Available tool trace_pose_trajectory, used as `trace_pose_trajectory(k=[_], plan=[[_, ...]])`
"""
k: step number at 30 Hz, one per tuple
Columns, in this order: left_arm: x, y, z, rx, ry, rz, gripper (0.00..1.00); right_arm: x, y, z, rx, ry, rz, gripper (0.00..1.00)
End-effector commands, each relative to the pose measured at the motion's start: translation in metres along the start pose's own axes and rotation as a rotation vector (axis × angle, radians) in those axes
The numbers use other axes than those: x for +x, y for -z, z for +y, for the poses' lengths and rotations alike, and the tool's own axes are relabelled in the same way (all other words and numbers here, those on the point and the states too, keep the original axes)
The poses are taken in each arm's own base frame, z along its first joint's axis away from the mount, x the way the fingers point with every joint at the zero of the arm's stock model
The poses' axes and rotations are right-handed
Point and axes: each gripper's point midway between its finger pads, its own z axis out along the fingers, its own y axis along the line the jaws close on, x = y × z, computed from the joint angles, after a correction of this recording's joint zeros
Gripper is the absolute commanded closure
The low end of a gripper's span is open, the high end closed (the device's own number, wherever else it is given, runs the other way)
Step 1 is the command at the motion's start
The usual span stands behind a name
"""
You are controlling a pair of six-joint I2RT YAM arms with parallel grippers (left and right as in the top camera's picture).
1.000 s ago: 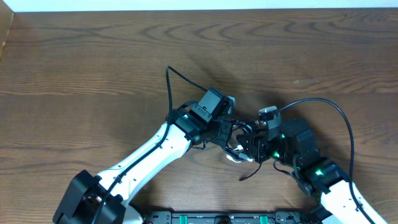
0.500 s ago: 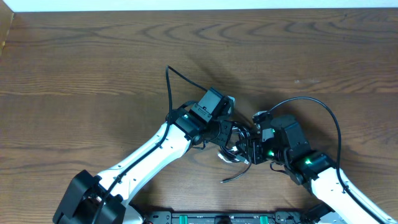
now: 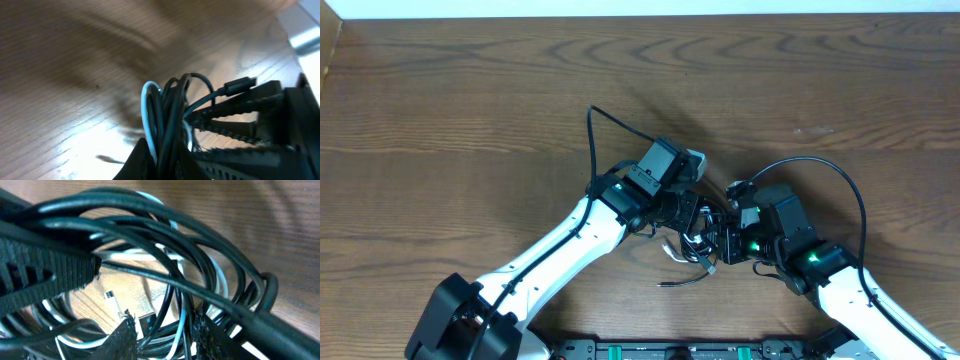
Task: Untangle cables
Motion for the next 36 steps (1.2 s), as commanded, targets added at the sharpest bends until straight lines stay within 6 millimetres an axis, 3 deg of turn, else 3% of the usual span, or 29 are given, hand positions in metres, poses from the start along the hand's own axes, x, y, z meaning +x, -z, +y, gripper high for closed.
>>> trace_pose_trajectory(k=[1,9,15,18,23,25,32,36], plan=[[-0.008,0.009,-0.023,0.1,-0.021,-0.015,0.92,-0.003,0.001,0.009,-0.035,-0.035,0.002,0.7],[-0.009,0.011,-0.035,0.165,-0.03,-0.011,0.92,0.002,-0.005,0.0,0.003,-0.1,0.023,0.99],[-0.014,0.014,-0.05,0.245,-0.053,-0.025,0.92,0.004,-0.01,-0.014,0.067,-0.117,0.029,0.99],[-0.013,0.014,-0.051,0.251,-0.054,-0.022,0.92,0.001,-0.008,-0.032,0.163,-0.181,-0.004,0.99],[-0.01,0.023,-0.075,0.4,-0.08,0.002,0.92,-0.003,-0.001,-0.059,0.281,-0.264,-0.052,0.99],[-0.013,0.032,-0.084,0.483,-0.089,0.001,0.92,-0.001,0.009,-0.084,0.39,-0.346,-0.074,0.99],[-0.034,0.053,-0.064,0.565,-0.032,-0.044,0.92,0.004,0.032,-0.129,0.514,-0.498,-0.095,0.99],[-0.051,0.07,-0.033,0.577,0.036,-0.102,0.92,0.005,0.043,-0.146,0.545,-0.564,-0.105,0.99]])
